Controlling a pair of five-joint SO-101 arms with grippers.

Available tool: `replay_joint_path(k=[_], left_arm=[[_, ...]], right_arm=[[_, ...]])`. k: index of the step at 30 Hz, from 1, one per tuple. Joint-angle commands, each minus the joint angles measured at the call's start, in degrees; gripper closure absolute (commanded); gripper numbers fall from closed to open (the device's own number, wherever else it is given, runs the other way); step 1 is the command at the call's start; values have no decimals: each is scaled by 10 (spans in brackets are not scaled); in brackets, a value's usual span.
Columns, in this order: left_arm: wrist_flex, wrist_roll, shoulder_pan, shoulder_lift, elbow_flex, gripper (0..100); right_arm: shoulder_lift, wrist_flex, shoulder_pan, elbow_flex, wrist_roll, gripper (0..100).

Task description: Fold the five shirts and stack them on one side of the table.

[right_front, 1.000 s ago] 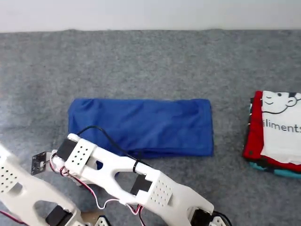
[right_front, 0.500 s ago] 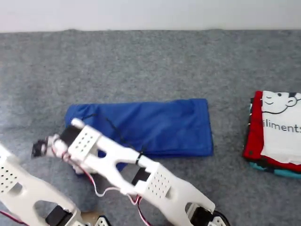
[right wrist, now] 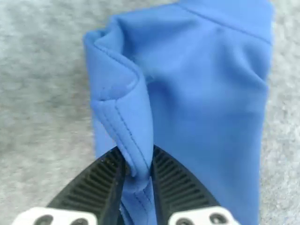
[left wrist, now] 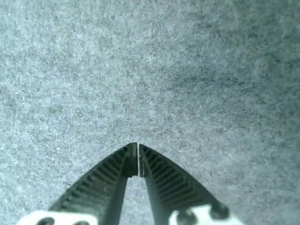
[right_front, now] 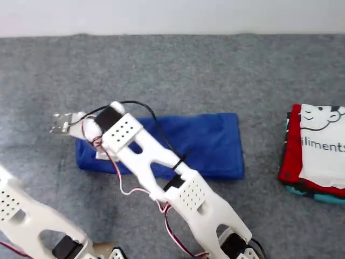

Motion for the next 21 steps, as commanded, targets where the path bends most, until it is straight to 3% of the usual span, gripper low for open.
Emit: replay_joint_path(k=[1,5,7,13,18,21], left_arm=[[-8,-4,2,-8,-7,986],[-8,-4,2,-9,-7,986],[-8,-4,2,-10,-7,986],[-6,-4,1,-10,-7,986],[-5,-4,2,-10,-7,986],[-4,-4,2,-11,-7,986]], right_arm=[[6,-7,26,-26,4,913],[11,-8,39,-29,-71,754],[11,-8,45,-44,-98,727],[7,-2,72,-87,-98,798],[12,59,51,-148,-98,992],[11,98,27,-147,-98,976]])
